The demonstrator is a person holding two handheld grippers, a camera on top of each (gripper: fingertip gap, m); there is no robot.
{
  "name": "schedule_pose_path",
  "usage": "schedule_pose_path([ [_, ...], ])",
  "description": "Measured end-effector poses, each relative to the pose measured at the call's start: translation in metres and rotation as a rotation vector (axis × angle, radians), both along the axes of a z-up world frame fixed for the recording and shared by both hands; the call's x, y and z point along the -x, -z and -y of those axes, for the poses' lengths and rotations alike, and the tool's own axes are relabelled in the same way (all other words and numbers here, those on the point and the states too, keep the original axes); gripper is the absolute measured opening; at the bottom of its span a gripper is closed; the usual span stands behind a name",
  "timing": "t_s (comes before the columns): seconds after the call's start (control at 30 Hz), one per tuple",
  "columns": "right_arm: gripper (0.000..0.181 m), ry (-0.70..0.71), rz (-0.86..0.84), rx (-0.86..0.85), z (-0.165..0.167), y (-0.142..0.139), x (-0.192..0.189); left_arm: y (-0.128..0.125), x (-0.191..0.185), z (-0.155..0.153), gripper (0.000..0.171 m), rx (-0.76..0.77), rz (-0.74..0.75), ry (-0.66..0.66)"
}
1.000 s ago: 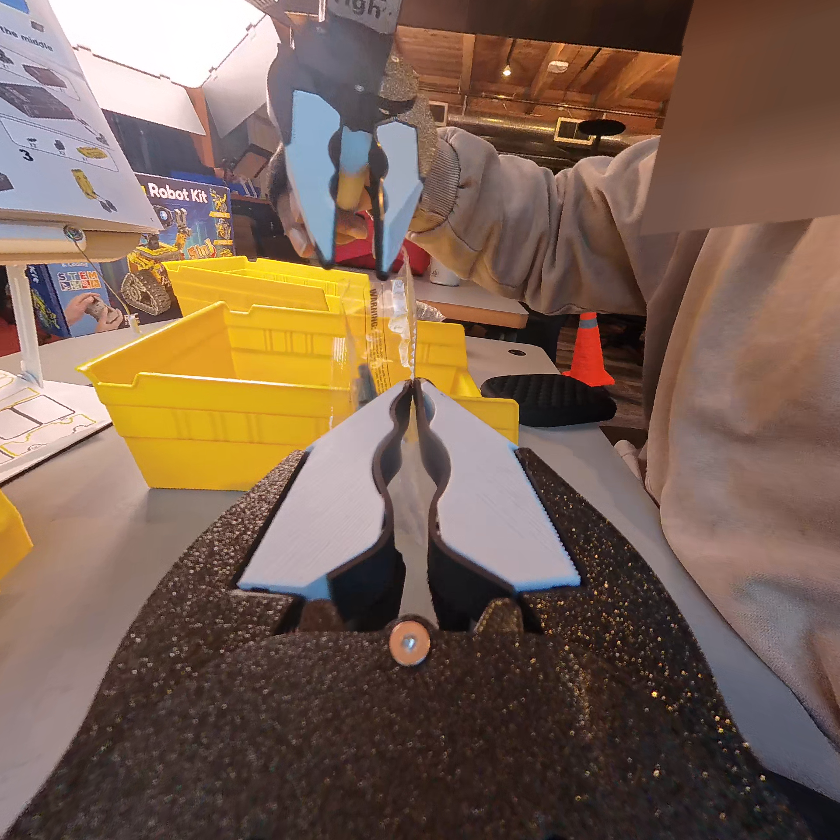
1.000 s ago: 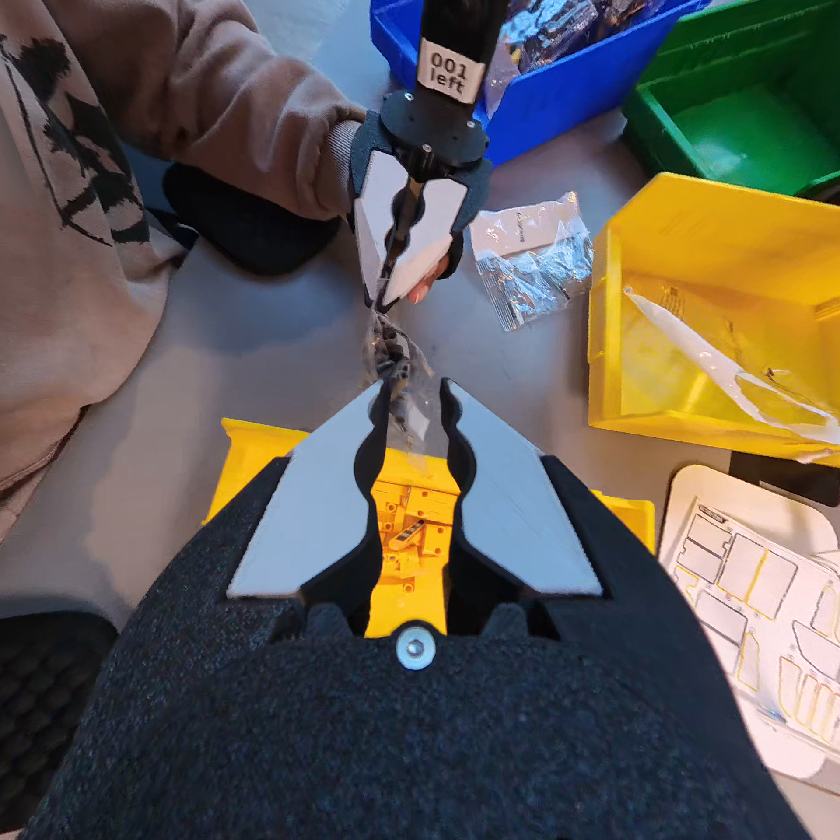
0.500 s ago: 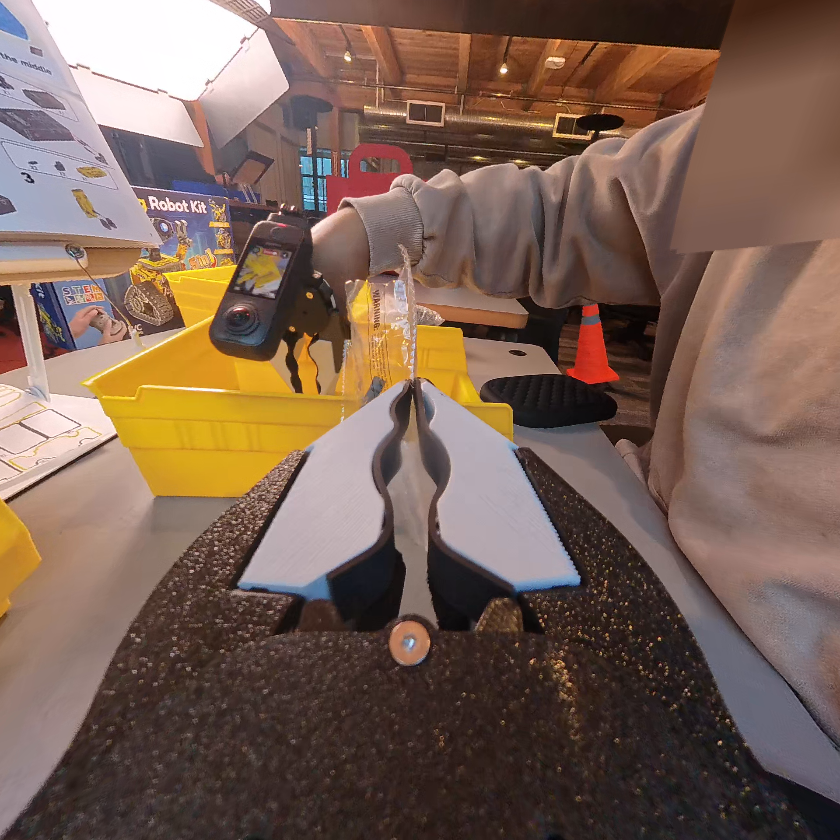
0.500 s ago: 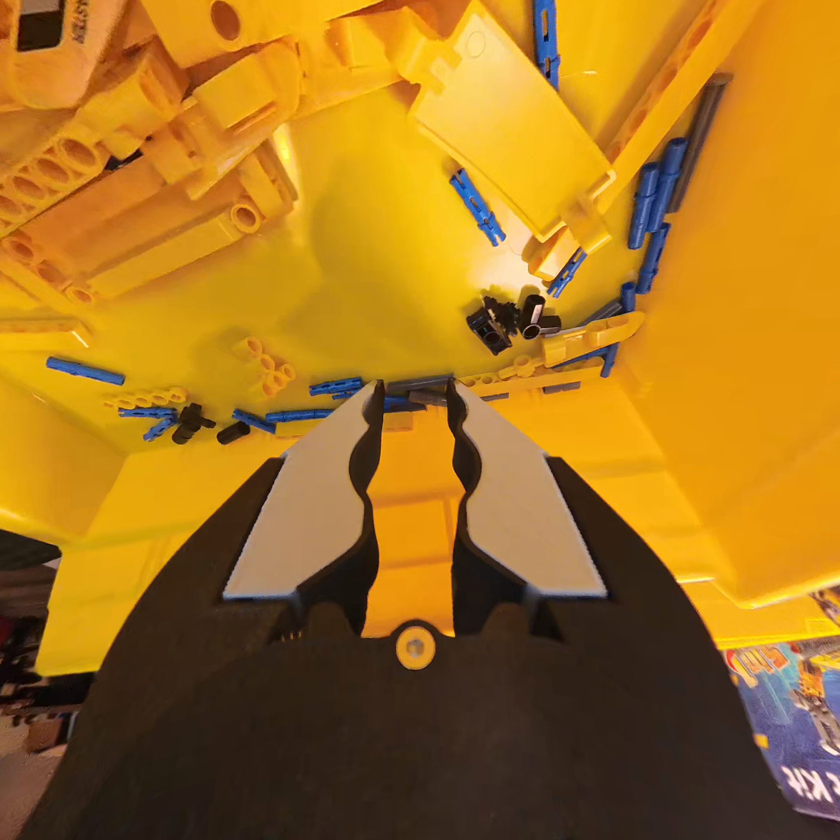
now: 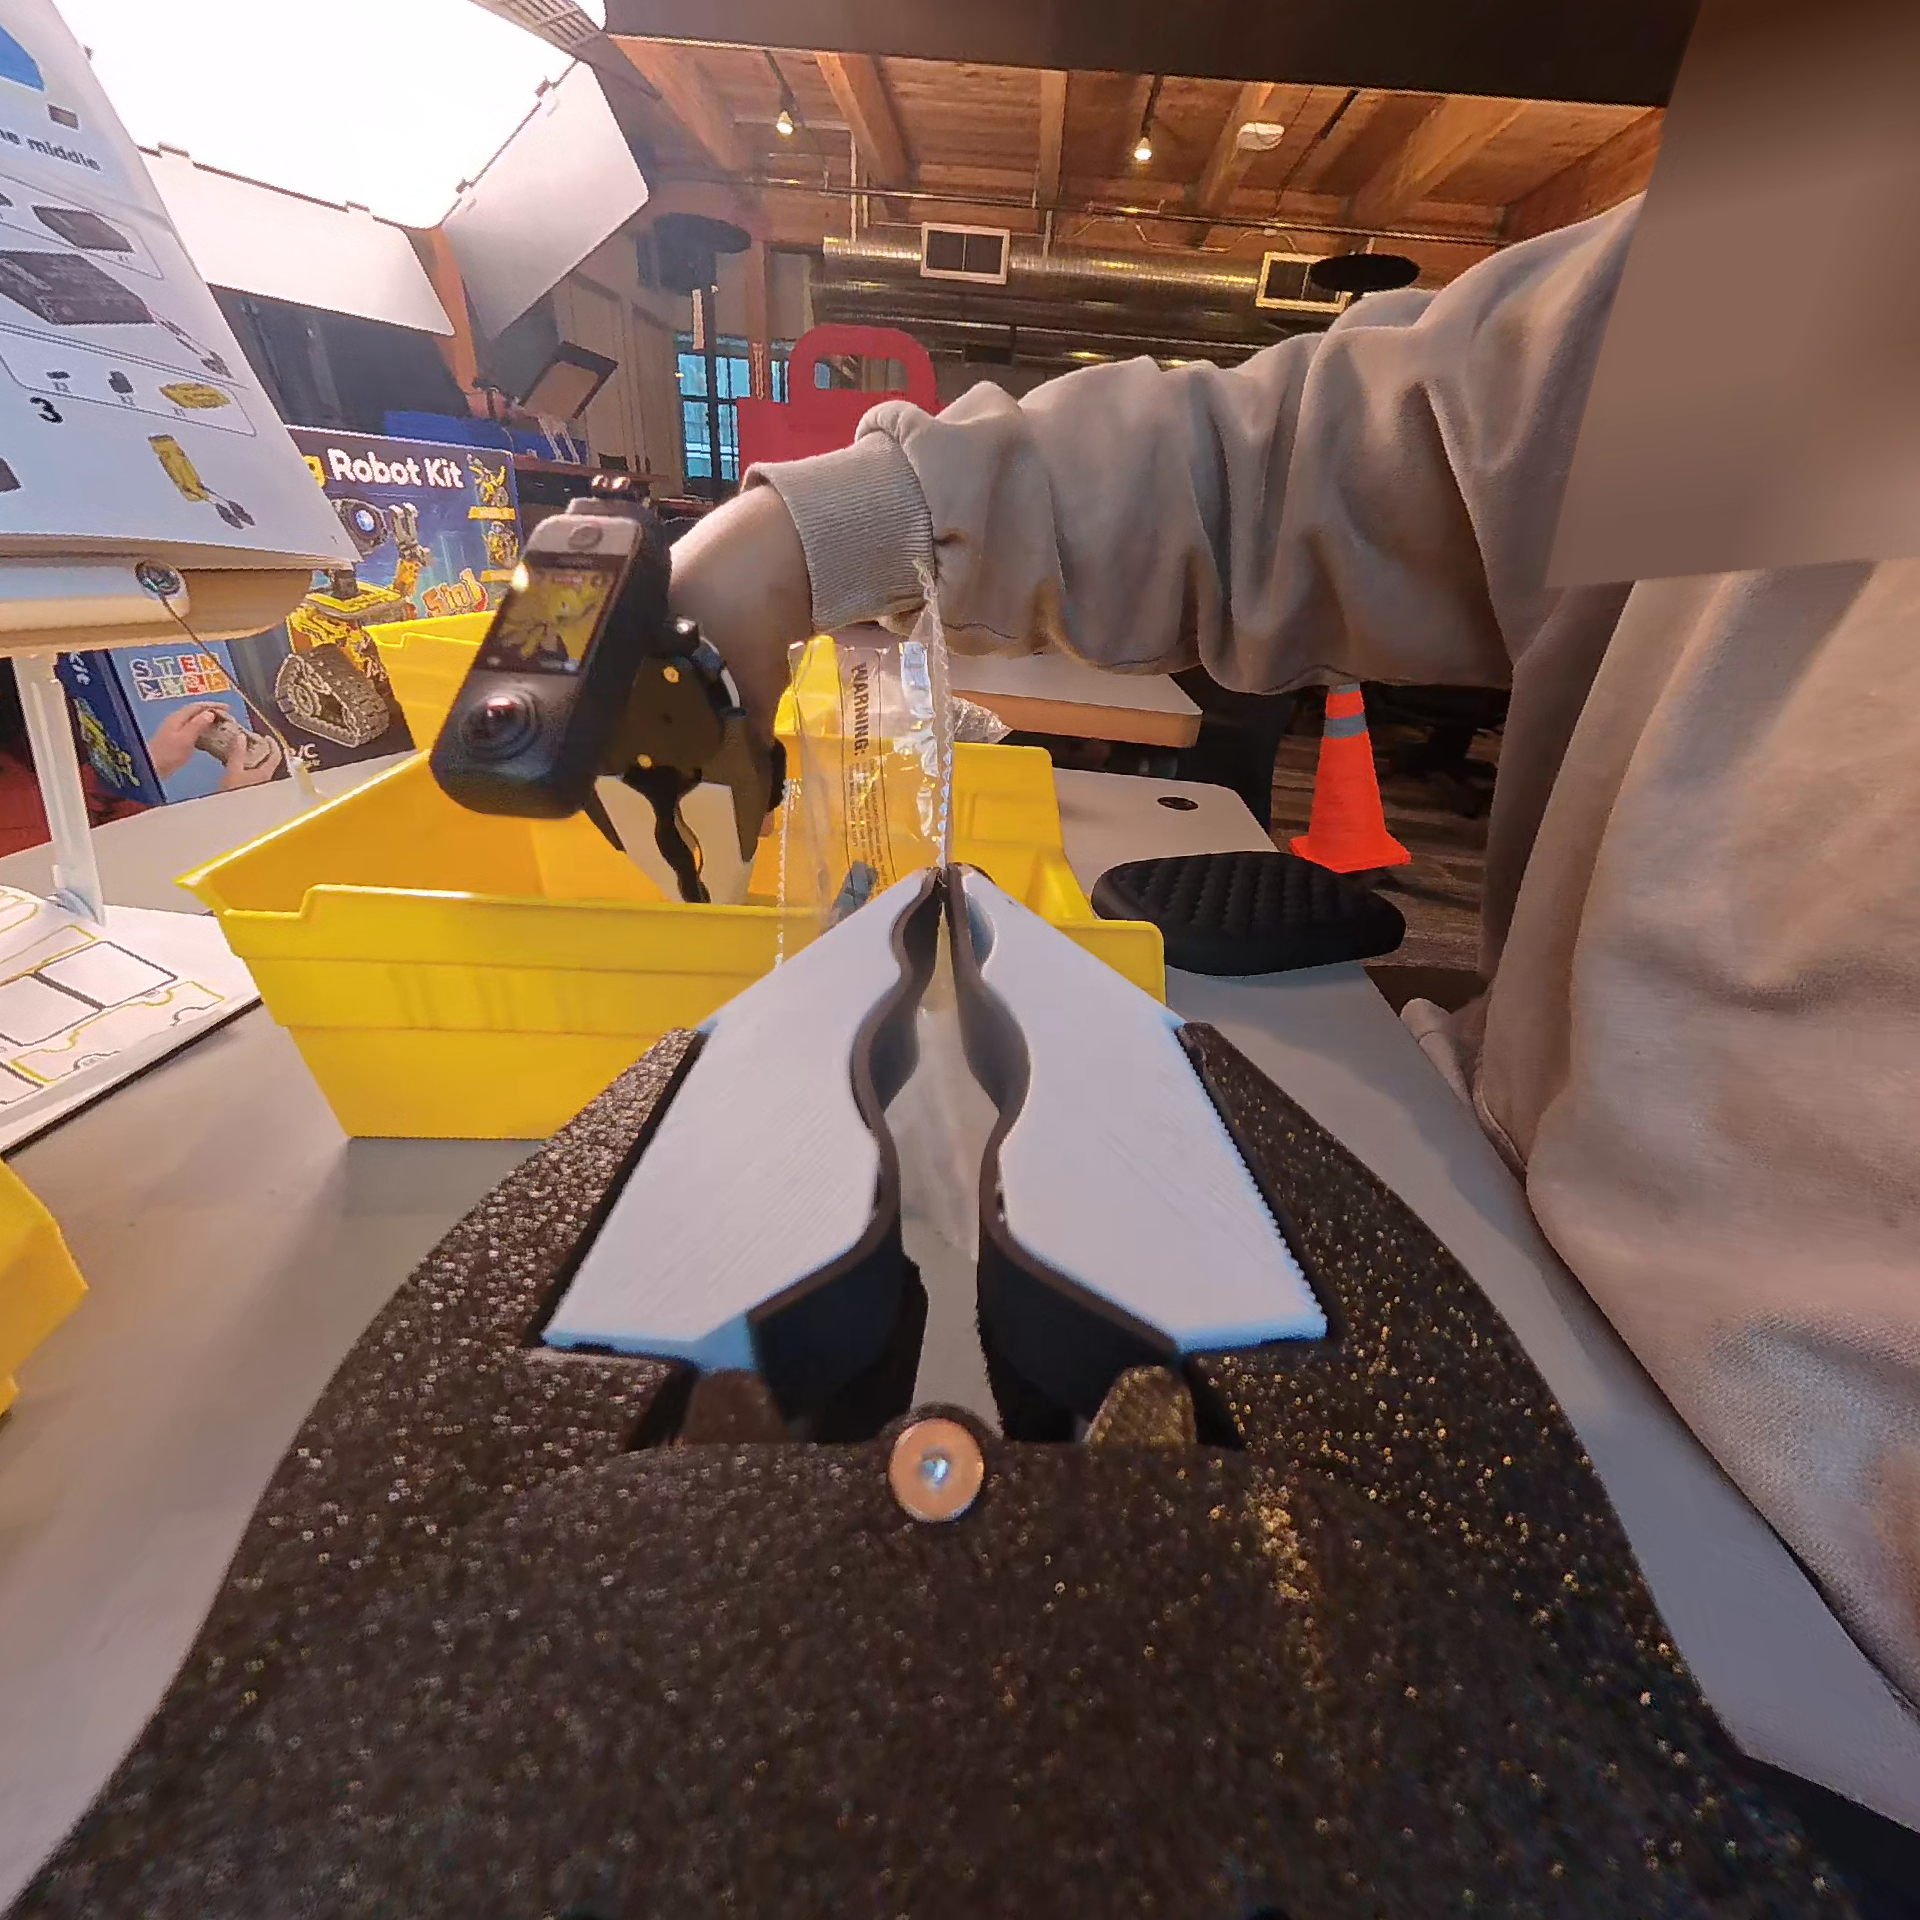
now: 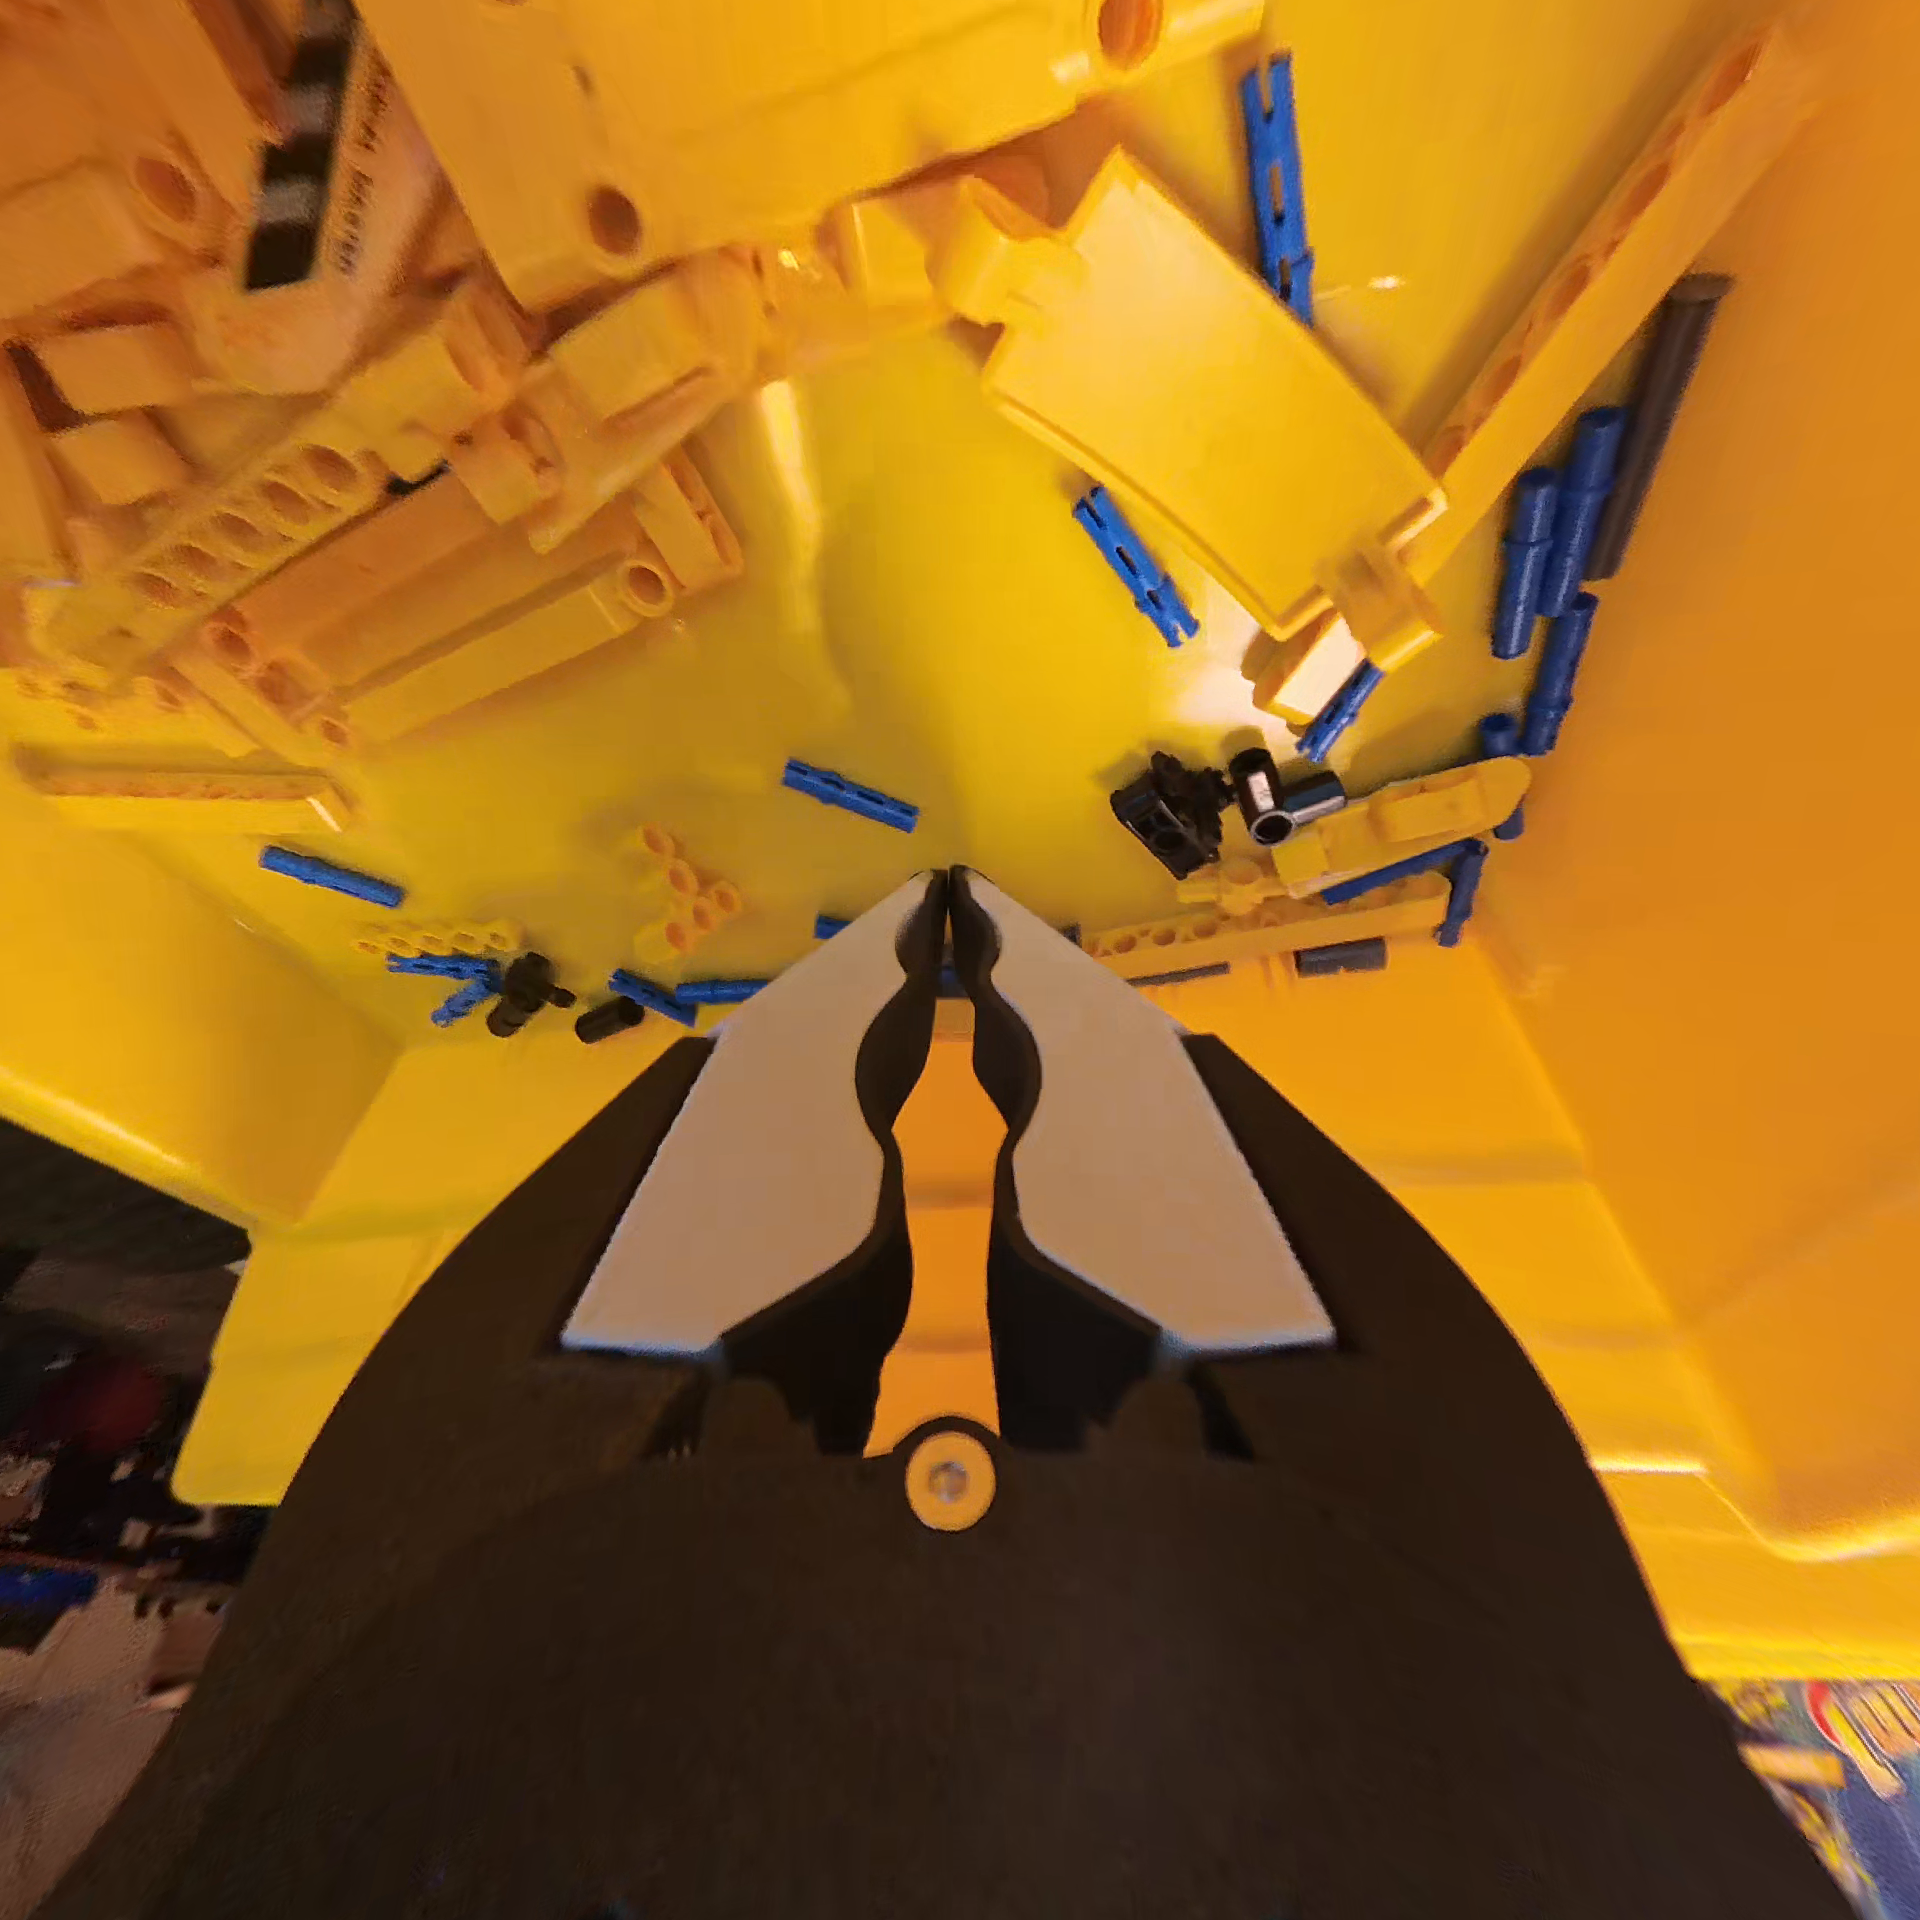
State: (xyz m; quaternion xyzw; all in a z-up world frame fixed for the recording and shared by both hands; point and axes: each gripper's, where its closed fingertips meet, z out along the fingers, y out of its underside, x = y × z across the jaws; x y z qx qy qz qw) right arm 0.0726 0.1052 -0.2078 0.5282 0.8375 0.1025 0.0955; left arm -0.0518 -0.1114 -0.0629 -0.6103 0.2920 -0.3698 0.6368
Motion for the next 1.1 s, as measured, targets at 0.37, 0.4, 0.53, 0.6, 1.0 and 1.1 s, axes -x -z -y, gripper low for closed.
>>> schedule_pose_path([
  [0.37,0.015,-0.372,0.29,-0.323,-0.034,-0.016,-0.017,0.002,-0.003,0.0,0.0,0.005,-0.016,0.005],
  [0.4,0.014,-0.395,0.308,-0.331,-0.034,-0.012,-0.018,0.002,-0.003,0.001,0.0,0.006,-0.017,0.003],
  [0.53,0.006,-0.364,0.234,-0.272,-0.026,0.0,-0.015,0.003,-0.001,0.001,0.0,0.007,-0.016,-0.002],
  [0.6,0.006,-0.313,0.151,-0.196,-0.017,0.001,-0.009,0.002,0.0,0.001,0.0,0.007,-0.013,-0.002],
  [1.0,0.012,-0.247,-0.251,-0.012,-0.002,-0.024,0.029,0.004,-0.001,0.0,0.0,0.012,-0.017,0.0],
  [1.1,0.017,-0.25,-0.253,-0.035,-0.009,-0.014,0.026,0.004,-0.002,0.0,0.0,0.013,-0.02,0.003],
])
